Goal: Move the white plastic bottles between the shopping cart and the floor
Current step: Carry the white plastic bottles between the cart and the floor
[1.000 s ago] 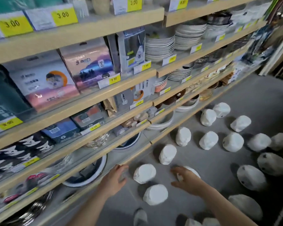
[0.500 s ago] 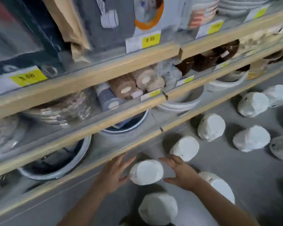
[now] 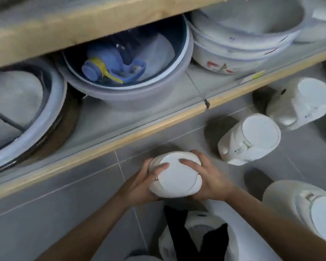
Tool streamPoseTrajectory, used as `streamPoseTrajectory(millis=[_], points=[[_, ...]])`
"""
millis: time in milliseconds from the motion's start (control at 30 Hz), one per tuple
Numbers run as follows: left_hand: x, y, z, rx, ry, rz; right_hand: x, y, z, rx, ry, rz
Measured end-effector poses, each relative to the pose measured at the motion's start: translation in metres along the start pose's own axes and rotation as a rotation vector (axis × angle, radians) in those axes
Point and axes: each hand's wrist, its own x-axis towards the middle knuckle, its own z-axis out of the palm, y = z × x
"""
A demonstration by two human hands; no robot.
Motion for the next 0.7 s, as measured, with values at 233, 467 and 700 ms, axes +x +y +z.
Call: streamPoseTrajectory(millis=[233,467,700], points=[[0.008,0.04,-0.067,-0.049,-0.018,-0.03,0.007,-0.047,-0.051,0.042,0.022,0.029],[0.021,0.152,-0.219,0.067,-0.093,-0.176,0.004,-0.167,-0.197,0.111,0.011,0.125],[0.002,0.291,-0.382,0.093,-0.083,-0.314,-0.007,-0.32,-0.356,0.09,-0.051,0.167]])
